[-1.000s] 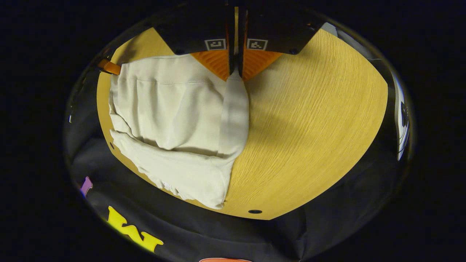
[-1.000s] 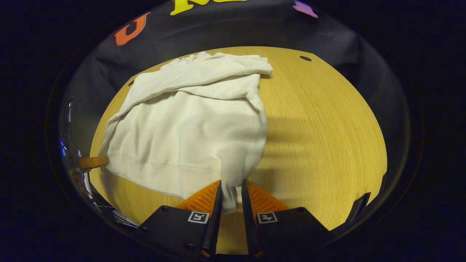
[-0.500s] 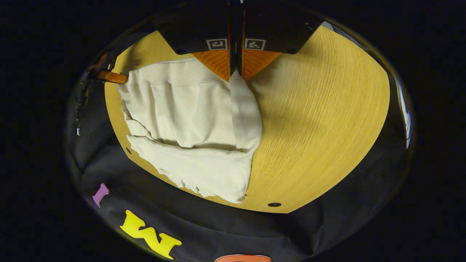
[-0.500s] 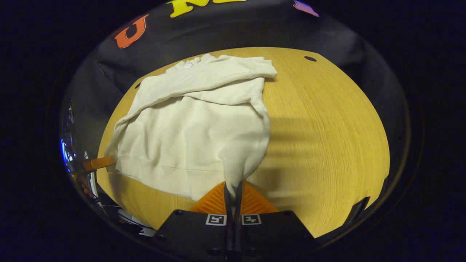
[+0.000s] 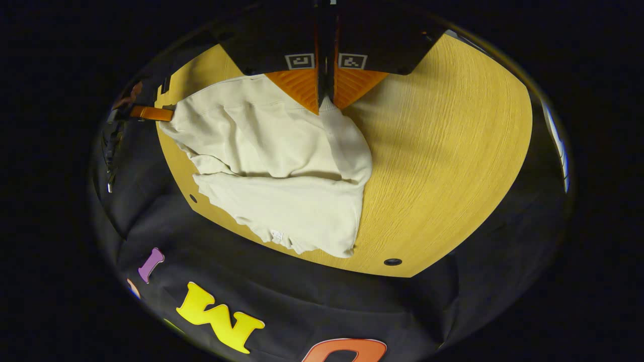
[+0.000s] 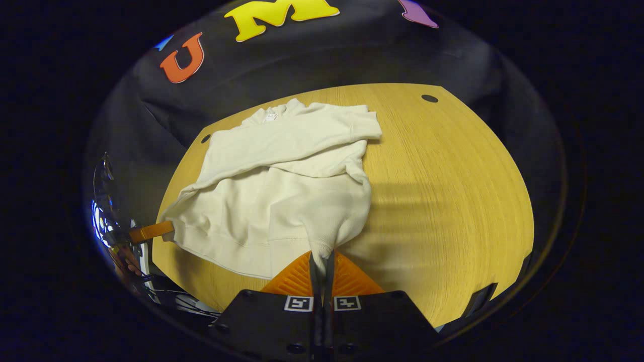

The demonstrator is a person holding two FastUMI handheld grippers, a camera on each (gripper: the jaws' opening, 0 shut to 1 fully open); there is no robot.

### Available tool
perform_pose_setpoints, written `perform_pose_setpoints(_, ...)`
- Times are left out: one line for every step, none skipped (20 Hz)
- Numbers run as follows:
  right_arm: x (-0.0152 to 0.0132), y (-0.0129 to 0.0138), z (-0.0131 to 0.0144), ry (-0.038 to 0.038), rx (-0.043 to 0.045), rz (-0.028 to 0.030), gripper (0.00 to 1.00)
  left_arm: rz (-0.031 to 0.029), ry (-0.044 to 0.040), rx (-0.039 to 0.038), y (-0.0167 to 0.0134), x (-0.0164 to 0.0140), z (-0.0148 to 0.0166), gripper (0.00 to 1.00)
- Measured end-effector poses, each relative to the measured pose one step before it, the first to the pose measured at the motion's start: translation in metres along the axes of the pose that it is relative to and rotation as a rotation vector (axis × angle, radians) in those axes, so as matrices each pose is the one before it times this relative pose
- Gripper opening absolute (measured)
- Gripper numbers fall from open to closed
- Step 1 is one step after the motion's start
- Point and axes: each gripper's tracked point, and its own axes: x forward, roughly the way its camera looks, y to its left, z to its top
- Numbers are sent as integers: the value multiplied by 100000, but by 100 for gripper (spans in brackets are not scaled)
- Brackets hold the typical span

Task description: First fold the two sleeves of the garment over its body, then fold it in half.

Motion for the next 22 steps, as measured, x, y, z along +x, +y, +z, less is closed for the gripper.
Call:
perform_pose_setpoints(-382, 334, 969, -1348, -869, 895, 1, -777, -1367, 896, -41, -192, 942, 3)
perform_pose_setpoints(-384, 419, 991, -1351, -419, 1120, 0, -870, -1428, 542, -944, -476, 1148, 3)
perform_pose_setpoints(-459, 317, 953, -1315, -259, 928, 1, -884, -1472, 105, -658, -528, 1318, 3)
perform_pose_setpoints(-513, 302, 984, -1453, 260, 957, 1, -832, -1447, 113, 939, 809, 384, 3)
perform_pose_setpoints(-349, 257, 1016, -1436, 482, 789, 1, -748, -1616, 10, 136, 143, 504, 3)
perform_pose_setpoints(-307, 108, 975, -1354, 605, 721, 1, -468, -1666, 221, -25, 357, 24, 3)
perform_pose_setpoints(-339, 122, 965, -1307, 385, 621, 1, -721, -1464, 293, -207, -47, 778, 3)
perform_pose_setpoints(-303, 7, 851, -1192, 170, 477, 0, -650, -1794, 344, 27, 209, 414, 3)
perform_pose_setpoints(-232, 71, 902, -875, 105, 407, 1, -634, -1642, 694, -350, -152, 785, 3)
perform_pose_setpoints(-327, 90, 818, -784, 427, 632, 0, -440, -1368, 955, -384, -311, 907, 0)
perform_pose_setpoints(-199, 153, 917, -857, 512, 757, 0, -428, -1294, 678, -389, -185, 1018, 3)
perform_pose_setpoints(-42, 147, 1194, -1074, 7, 571, 0, -535, -1278, 576, -472, -68, 1172, 3)
perform_pose_setpoints(-168, 143, 1016, -1056, -431, 641, 1, -663, -1209, 335, -343, 94, 996, 3)
perform_pose_setpoints(-48, 190, 1079, -792, -433, 741, 0, -604, -1315, -7, -265, 87, 941, 3)
perform_pose_setpoints(-29, 217, 1182, -532, 499, 911, 1, -877, -950, -200, -312, 161, 971, 3)
perform_pose_setpoints(0, 241, 1233, -625, 1391, 1157, 0, -537, -943, -377, -256, 280, 1019, 3)
perform_pose_setpoints(147, 242, 1303, -500, 1422, 967, 0, -453, -585, -603, -173, 301, 1020, 3)
perform_pose_setpoints(215, 125, 1183, -674, 608, 323, 1, -687, -491, -452, -108, 417, 889, 3)
perform_pose_setpoints(102, 10, 1232, -597, 305, 137, 0, -23, -178, -105, 2, 371, 986, 3)
perform_pose_setpoints(240, 65, 1232, -574, -139, 408, 1, -197, 11, 23, -57, 846, 922, 3)
perform_pose_setpoints(514, -78, 1231, -230, -307, 14, 0, 90, 120, 238, 33, 688, 805, 3)
perform_pose_setpoints(711, -68, 1055, 236, 388, 417, 0, 405, 234, 306, 148, 767, 776, 3)
